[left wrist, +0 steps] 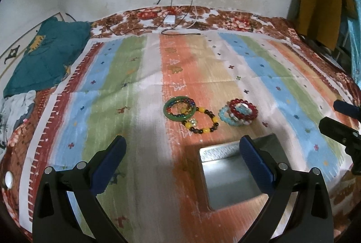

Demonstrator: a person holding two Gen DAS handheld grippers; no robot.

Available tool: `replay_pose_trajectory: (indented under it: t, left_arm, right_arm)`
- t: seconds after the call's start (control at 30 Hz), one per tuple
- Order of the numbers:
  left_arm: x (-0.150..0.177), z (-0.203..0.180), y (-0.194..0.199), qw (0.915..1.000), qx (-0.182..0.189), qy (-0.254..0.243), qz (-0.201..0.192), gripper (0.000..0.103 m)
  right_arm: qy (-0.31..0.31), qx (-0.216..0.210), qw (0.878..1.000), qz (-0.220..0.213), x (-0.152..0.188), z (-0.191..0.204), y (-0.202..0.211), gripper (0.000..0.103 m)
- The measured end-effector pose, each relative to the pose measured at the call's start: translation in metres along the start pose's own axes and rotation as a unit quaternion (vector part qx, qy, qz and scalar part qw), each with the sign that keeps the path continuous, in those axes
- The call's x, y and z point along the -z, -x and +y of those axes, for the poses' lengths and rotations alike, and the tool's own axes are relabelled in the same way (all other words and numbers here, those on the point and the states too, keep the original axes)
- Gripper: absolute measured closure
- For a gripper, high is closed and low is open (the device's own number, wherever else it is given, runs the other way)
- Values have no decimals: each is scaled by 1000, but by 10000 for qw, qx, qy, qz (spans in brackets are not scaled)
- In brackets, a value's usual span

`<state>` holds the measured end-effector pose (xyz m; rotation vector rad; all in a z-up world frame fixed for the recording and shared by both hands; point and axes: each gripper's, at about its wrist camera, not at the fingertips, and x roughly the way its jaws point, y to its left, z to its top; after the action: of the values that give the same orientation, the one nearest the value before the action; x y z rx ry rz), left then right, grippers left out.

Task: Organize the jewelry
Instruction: 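Move the left tool toward the green bangle while the right tool approaches the red bead bracelet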

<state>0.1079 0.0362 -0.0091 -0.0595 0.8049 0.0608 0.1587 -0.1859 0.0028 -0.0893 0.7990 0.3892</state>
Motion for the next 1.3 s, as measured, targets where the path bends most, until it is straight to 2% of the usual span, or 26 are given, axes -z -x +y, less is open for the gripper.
replay_pose_trajectory:
  t: [0.17, 0.27, 0.63, 0.93, 1.13, 1.3]
  left_arm:
    - [-13, 5, -16, 9999, -59, -14, 104, 5]
    - [-18, 9, -26, 9996, 109, 75, 249, 5]
    - [-32, 10, -52, 9990, 160, -41, 419, 5]
    - [-42, 15, -76, 9980, 231, 31, 594, 6]
    - [-51, 18, -95, 9967, 353, 134, 713, 6]
    - [-55, 20, -118, 9935, 464, 207, 1023, 15]
  right_arm:
    - [-85, 19, 9999, 134, -13, -8, -14, 4]
    - [-143, 0, 9995, 268, -17, -12, -25, 4]
    - [-191, 67, 9983, 544, -30, -22, -54, 4]
    - [-269, 100, 9952, 934, -36, -36, -88, 4]
    - [-479, -116, 9915, 1207, -36, -44, -108, 4]
    - [-576, -166, 9883, 1401, -36, -47, -124, 5]
